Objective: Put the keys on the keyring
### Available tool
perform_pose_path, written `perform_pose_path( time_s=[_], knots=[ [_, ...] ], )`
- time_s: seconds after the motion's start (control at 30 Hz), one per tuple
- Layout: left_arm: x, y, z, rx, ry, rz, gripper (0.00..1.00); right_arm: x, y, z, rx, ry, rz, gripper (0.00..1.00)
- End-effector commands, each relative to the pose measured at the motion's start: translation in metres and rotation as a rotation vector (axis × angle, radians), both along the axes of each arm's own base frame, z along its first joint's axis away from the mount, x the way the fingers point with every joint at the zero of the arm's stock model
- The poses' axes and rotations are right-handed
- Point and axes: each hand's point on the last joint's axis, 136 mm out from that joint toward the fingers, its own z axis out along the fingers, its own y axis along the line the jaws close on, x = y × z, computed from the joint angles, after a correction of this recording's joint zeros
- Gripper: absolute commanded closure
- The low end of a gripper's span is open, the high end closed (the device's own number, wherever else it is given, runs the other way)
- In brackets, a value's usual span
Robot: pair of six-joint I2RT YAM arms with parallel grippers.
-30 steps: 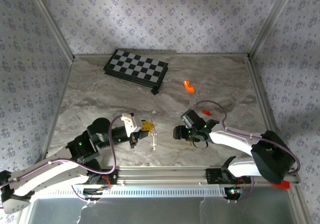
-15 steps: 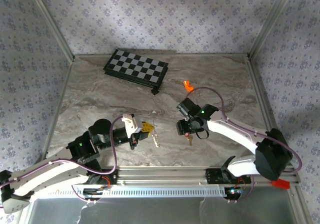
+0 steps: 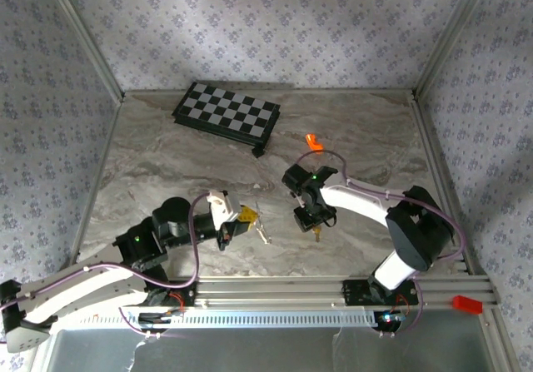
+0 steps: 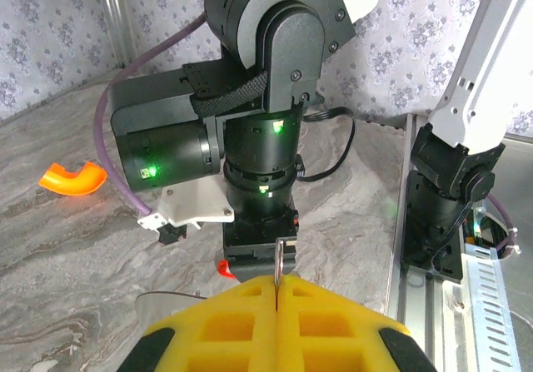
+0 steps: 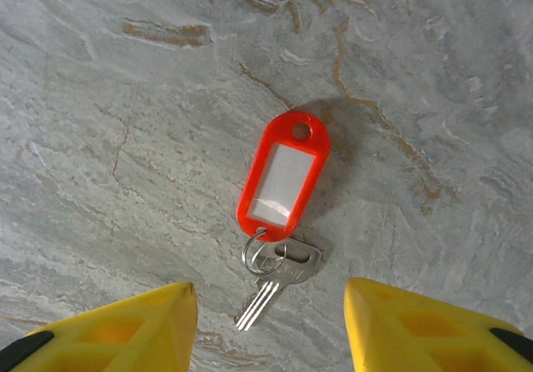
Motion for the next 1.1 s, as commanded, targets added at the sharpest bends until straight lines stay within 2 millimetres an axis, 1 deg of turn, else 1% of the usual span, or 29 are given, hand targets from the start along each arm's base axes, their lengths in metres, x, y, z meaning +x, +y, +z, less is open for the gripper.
perform_pose_path(
  time_s=[0.0,0.1,0.27,0.4,0.53,0.7,0.93,1.07],
  knots=[
    [-0.002,-0.003,0.008,-0.026,-0.002,-0.012,1.0,-0.001,0.001,-0.005,-0.031,0.021,0.048,0.52],
    [-0.001,-0.003,0.007,-0.024,-0.002,-0.01,1.0,-0.004,0.002,-0.009,-0.055,0.037,0.068,0.55],
    [-0.002,-0.003,0.008,-0.024,-0.004,-0.012,1.0,-0.008,0.002,-0.011,-0.097,0.059,0.097,0.56],
    [-0.001,-0.003,0.008,-0.023,-0.005,-0.01,1.0,-0.008,0.003,-0.014,-0.108,0.075,0.104,0.64],
    [-0.002,-0.002,0.009,-0.026,-0.007,-0.011,1.0,-0.008,0.003,-0.016,-0.134,0.083,0.119,0.67],
    [-0.002,0.0,0.011,-0.033,-0.01,-0.006,1.0,-0.009,0.003,-0.012,-0.182,0.078,0.151,0.67],
    [-0.004,0.002,0.019,-0.049,-0.019,-0.01,1.0,-0.013,0.003,-0.017,-0.208,0.099,0.15,0.68],
    [-0.004,0.002,0.018,-0.05,-0.013,-0.012,1.0,-0.016,0.001,-0.016,-0.218,0.11,0.145,0.68]
  ],
)
